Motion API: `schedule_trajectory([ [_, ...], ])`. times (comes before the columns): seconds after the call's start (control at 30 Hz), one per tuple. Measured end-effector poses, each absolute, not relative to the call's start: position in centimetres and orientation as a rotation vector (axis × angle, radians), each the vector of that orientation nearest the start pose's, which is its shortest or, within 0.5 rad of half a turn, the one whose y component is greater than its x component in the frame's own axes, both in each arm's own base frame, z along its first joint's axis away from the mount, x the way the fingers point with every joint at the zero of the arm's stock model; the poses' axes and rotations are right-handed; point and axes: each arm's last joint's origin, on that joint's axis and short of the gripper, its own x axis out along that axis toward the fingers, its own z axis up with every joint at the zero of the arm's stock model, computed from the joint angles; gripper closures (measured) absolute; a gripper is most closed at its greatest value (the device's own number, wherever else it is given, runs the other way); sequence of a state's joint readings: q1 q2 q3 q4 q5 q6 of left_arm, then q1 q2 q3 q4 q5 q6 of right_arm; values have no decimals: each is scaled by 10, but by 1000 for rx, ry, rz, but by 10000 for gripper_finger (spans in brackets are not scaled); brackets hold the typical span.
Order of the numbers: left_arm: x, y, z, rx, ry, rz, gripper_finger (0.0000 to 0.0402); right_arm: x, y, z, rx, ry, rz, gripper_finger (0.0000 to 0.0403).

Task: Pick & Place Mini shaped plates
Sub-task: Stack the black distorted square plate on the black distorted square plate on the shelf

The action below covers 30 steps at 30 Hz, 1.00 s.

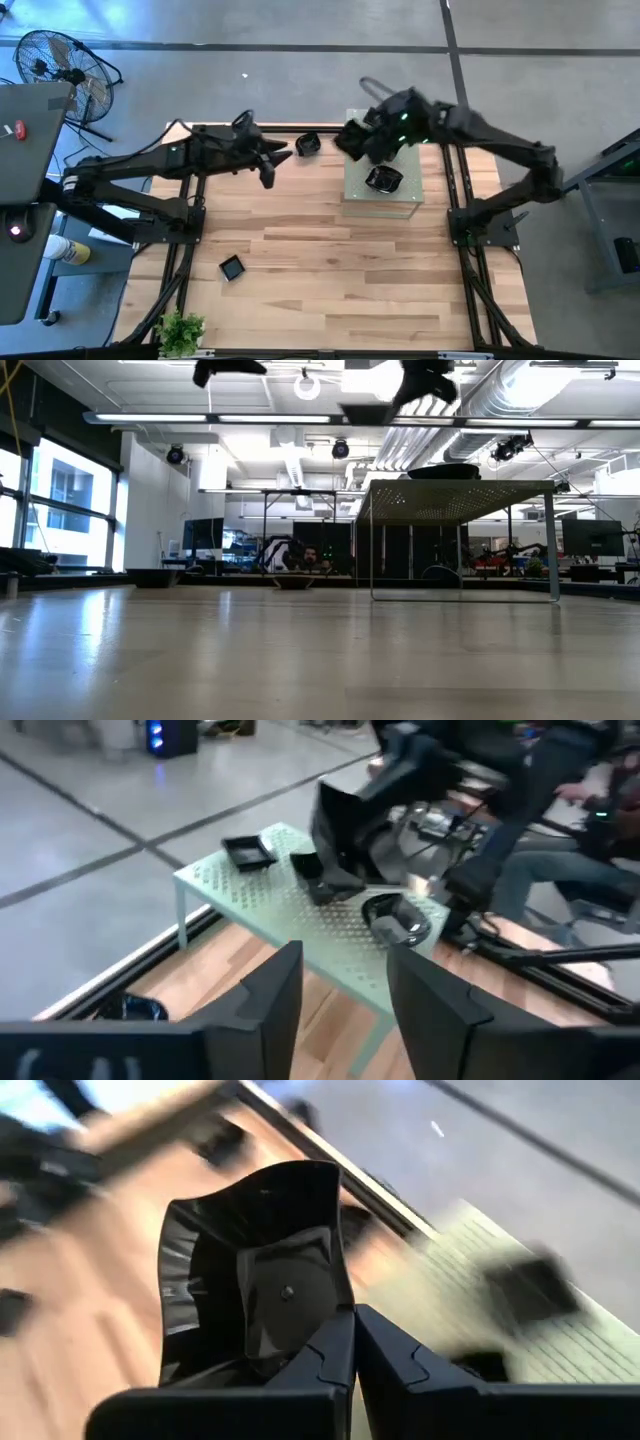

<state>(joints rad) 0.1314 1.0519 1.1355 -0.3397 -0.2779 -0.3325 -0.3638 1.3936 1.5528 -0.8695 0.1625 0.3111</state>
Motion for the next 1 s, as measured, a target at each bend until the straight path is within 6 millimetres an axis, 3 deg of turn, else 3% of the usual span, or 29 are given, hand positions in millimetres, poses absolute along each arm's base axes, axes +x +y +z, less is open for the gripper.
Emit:
schedule_trajectory([
  [0.13, 213, 34, 392, -270, 187, 378, 314, 230, -128, 391, 397, 742, -699, 401],
  [0.27, 219, 33, 381, -267, 170, 291, 390, 215, -150, 374, 442, 804, -640, 400],
  [0.47, 227, 32, 352, -341, 69, 224, 387, 197, -173, 357, 491, 843, -599, 400],
  [0.57, 227, 32, 338, -369, 102, 232, 399, 191, -181, 353, 492, 845, -573, 401],
  [0.83, 227, 32, 331, -377, 124, 239, 400, 181, -189, 329, 550, 900, -545, 401],
  [1.0, 227, 33, 330, -378, 129, 255, 401, 182, -190, 325, 536, 902, -558, 383],
])
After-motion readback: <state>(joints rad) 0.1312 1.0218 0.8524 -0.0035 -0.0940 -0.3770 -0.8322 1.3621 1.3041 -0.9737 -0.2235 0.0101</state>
